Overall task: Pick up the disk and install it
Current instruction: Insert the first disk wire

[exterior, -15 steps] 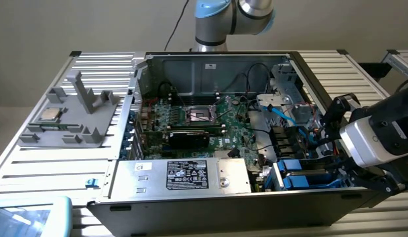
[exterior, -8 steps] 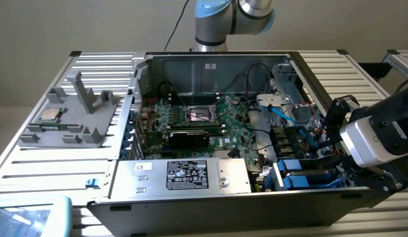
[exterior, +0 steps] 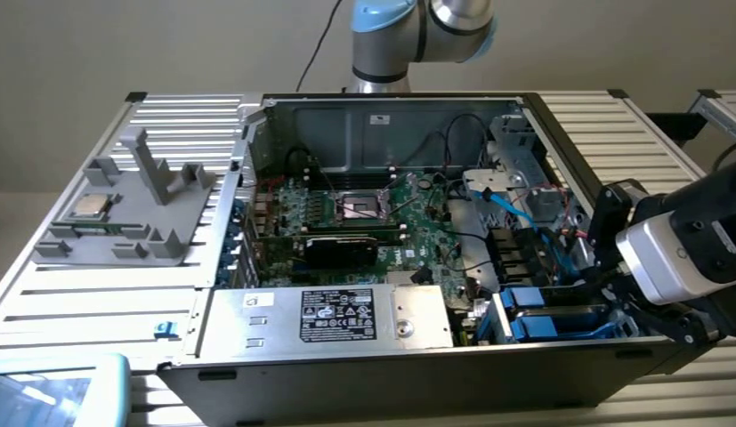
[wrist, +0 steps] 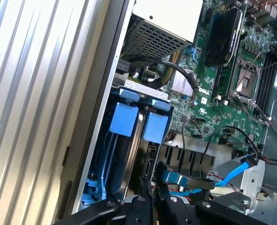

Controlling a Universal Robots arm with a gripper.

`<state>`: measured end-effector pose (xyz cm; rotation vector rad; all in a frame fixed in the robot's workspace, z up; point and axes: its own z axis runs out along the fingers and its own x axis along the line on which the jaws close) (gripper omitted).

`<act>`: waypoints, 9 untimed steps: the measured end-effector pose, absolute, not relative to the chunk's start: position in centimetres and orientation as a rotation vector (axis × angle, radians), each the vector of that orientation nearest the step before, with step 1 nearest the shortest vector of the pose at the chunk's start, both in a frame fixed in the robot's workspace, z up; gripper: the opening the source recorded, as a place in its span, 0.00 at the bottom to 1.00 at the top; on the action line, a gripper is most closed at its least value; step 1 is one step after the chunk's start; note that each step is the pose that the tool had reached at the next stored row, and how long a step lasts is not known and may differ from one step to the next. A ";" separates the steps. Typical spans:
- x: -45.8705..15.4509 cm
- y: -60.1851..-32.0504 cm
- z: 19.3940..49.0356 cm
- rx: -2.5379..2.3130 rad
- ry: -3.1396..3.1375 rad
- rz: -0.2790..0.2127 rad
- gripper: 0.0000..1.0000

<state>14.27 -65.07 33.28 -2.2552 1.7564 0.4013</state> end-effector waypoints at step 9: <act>14.3 -64.9 33.6 -2.271 1.771 0.387 0.16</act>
